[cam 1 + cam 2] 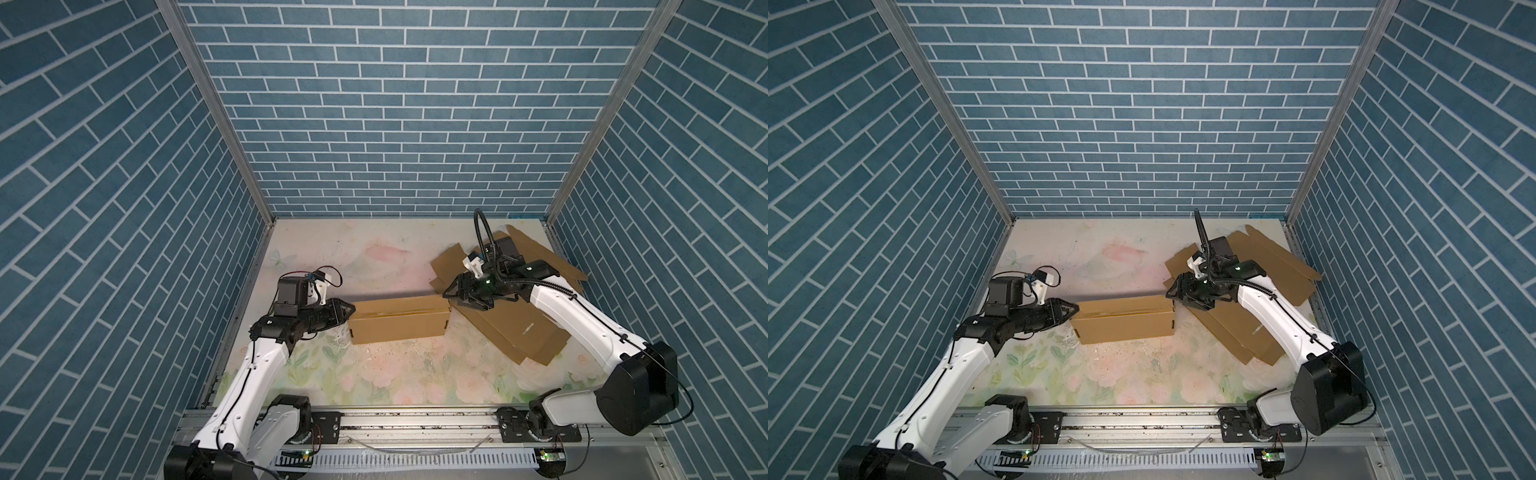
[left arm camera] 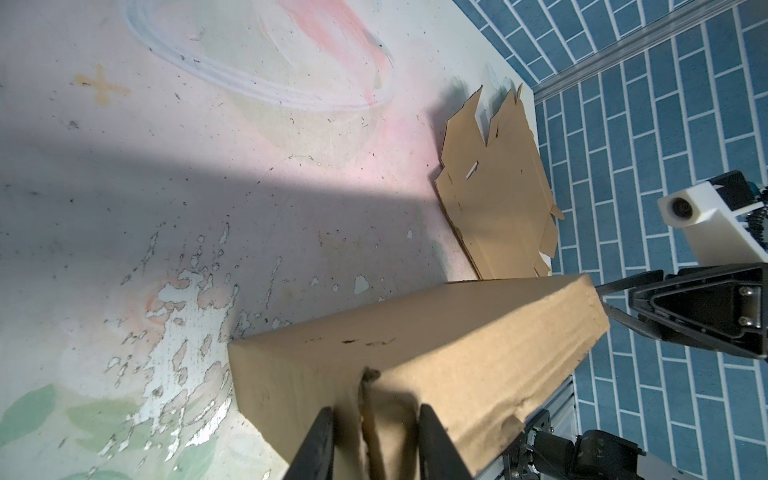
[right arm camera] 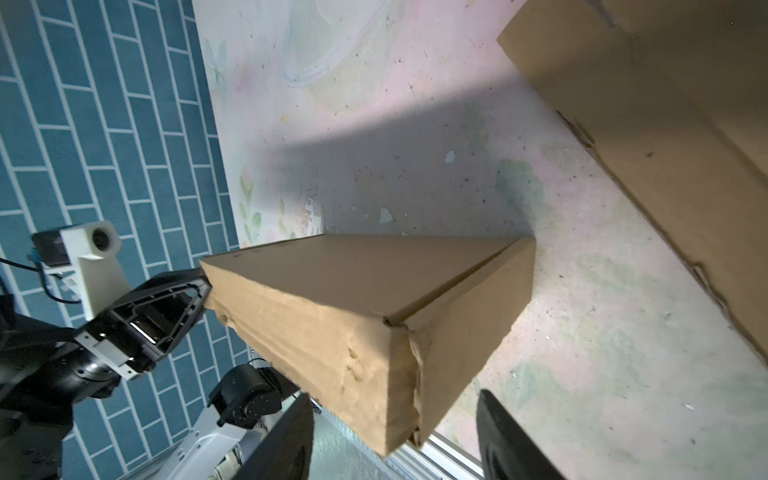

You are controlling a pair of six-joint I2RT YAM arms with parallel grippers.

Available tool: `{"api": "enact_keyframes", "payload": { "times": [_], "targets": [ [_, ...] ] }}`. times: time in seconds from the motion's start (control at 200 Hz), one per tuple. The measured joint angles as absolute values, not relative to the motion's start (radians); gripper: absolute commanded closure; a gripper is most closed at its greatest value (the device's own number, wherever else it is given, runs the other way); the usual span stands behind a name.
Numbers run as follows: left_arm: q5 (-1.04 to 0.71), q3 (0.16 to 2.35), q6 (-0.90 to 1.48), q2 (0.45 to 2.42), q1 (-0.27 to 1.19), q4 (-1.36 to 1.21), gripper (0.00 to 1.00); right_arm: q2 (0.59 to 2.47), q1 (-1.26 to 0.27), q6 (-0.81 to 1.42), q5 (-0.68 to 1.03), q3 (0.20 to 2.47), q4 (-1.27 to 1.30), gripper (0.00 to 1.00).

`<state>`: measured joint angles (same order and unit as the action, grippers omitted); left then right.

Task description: Fold the paper box

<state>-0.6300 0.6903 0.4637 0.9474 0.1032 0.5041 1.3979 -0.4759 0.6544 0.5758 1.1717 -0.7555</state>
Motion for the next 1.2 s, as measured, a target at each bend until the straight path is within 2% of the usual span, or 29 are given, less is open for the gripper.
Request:
{"api": "enact_keyframes", "payload": {
  "times": [0.115, 0.26, 0.35, 0.475, 0.62, 0.725, 0.89, 1.015, 1.2],
  "targets": [
    [-0.63, 0.69, 0.463, 0.948, 0.103, 0.502, 0.69, 1.419, -0.482, 0.629, 0.58, 1.171, -0.781, 0.41],
    [-0.63, 0.69, 0.462, 0.948, 0.103, 0.499, 0.78, 1.444, -0.489, 0.613, 0.595, 1.147, -0.757, 0.64],
    [-0.629, 0.69, 0.462, 0.949, 0.103, 0.497, 0.81, 1.446, -0.49, 0.62, 0.63, 1.127, -0.719, 0.65],
    [-0.632, 0.69, 0.462, 0.958, 0.103, 0.484, 0.81, 1.447, -0.484, 0.627, 0.657, 1.113, -0.685, 0.57],
    [-0.635, 0.69, 0.464, 0.96, 0.102, 0.473, 0.81, 1.45, -0.487, 0.631, 0.667, 1.111, -0.671, 0.38],
    [-0.633, 0.69, 0.463, 0.96, 0.102, 0.472, 0.8, 1.45, -0.49, 0.576, 0.622, 1.129, -0.712, 0.3],
    [-0.632, 0.69, 0.459, 0.96, 0.102, 0.471, 0.8, 1.45, -0.516, 0.393, 0.474, 1.24, -0.781, 0.24],
    [-0.63, 0.691, 0.456, 0.964, 0.102, 0.467, 0.8, 1.459, -0.625, 0.19, 0.34, 1.317, -0.779, 0.22],
    [-0.63, 0.693, 0.452, 0.97, 0.102, 0.46, 0.79, 1.551, -0.748, -0.083, 0.275, 1.412, -0.776, 0.2]
  ]
}}
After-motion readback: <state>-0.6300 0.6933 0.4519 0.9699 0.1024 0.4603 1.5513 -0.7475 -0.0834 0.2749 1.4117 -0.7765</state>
